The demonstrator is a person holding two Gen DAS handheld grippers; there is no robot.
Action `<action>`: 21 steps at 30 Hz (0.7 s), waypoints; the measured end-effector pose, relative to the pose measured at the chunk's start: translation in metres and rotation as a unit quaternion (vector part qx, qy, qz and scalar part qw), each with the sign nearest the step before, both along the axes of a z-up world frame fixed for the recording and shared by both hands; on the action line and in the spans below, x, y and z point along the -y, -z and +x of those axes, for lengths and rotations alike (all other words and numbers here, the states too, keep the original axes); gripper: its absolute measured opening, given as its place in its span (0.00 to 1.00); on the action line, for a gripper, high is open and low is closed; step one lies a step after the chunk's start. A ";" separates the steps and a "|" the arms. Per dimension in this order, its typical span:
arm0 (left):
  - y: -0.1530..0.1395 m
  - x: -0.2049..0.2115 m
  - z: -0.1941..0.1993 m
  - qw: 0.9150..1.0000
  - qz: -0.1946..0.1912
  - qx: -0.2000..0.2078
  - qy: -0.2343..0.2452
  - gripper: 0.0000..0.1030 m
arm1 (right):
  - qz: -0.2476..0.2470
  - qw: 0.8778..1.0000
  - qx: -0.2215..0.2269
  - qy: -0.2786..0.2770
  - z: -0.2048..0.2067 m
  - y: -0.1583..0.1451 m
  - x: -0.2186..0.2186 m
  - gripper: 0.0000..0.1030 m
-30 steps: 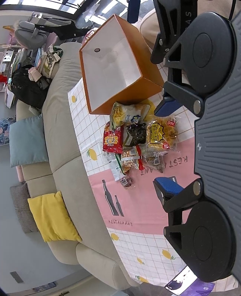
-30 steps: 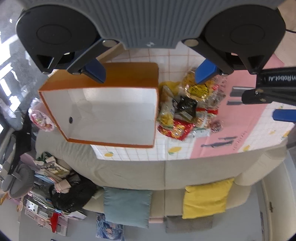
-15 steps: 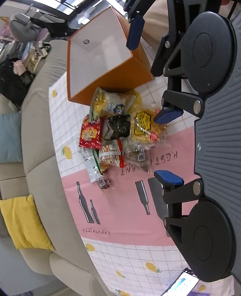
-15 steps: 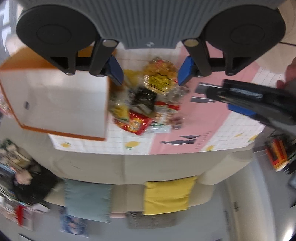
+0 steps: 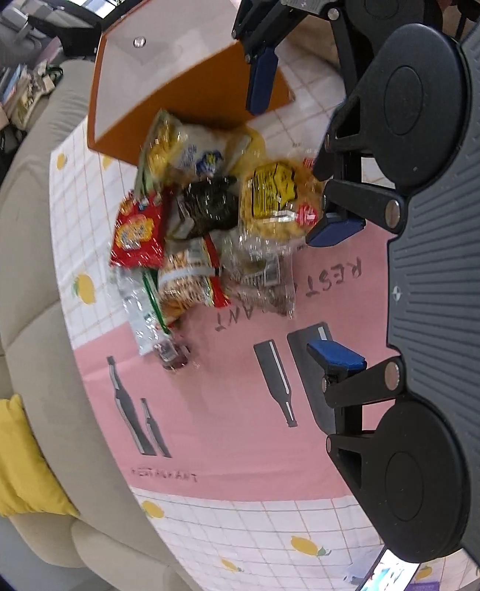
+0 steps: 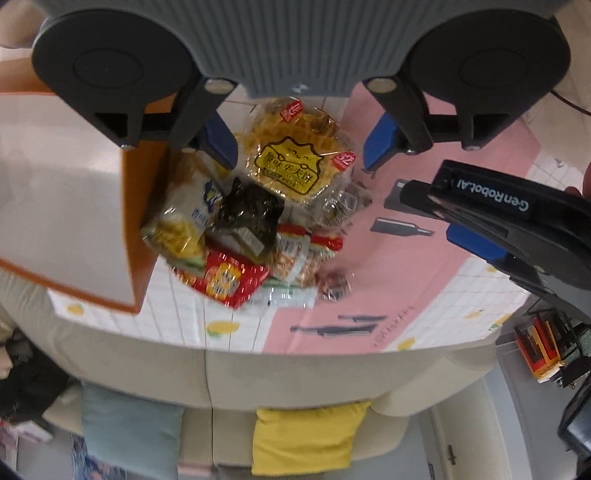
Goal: Organize snacks
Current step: 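Lower the right gripper onto the yellow cracker bag and close it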
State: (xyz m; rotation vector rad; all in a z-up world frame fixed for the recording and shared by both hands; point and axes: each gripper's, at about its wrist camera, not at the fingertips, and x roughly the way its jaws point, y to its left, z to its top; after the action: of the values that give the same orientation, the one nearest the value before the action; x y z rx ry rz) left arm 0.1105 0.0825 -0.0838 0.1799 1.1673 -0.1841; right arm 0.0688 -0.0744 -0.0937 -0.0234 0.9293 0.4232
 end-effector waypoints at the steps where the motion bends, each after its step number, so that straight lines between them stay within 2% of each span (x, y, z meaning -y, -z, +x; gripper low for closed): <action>1: 0.003 -0.002 0.003 1.000 -0.002 -0.003 -0.002 0.67 | -0.002 1.000 -0.007 0.005 0.004 0.004 -0.002 0.81; 2: 0.007 -0.004 0.007 1.000 -0.004 -0.005 -0.004 0.67 | 0.000 1.000 -0.014 0.014 0.009 0.009 -0.003 0.88; 8: 0.023 -0.014 0.024 1.000 0.004 -0.012 -0.023 0.67 | 0.017 0.994 -0.083 0.074 0.037 0.035 -0.007 0.92; 15: 0.036 -0.021 0.038 0.999 -0.014 -0.012 -0.038 0.72 | 0.023 0.983 -0.142 0.113 0.055 0.063 -0.015 0.97; 19: 0.047 -0.017 0.043 0.999 -0.025 -0.017 -0.030 0.72 | 0.028 0.982 -0.147 0.112 0.061 0.070 -0.018 0.95; 21: 0.051 -0.016 0.045 0.999 -0.030 -0.016 -0.026 0.73 | 0.026 0.984 -0.137 0.110 0.062 0.071 -0.017 0.88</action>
State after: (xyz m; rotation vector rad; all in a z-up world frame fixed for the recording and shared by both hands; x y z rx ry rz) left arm 0.1550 0.0981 -0.1345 0.0933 1.1946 -0.1772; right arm 0.1310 -0.0575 -0.1643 0.1876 1.1775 0.2477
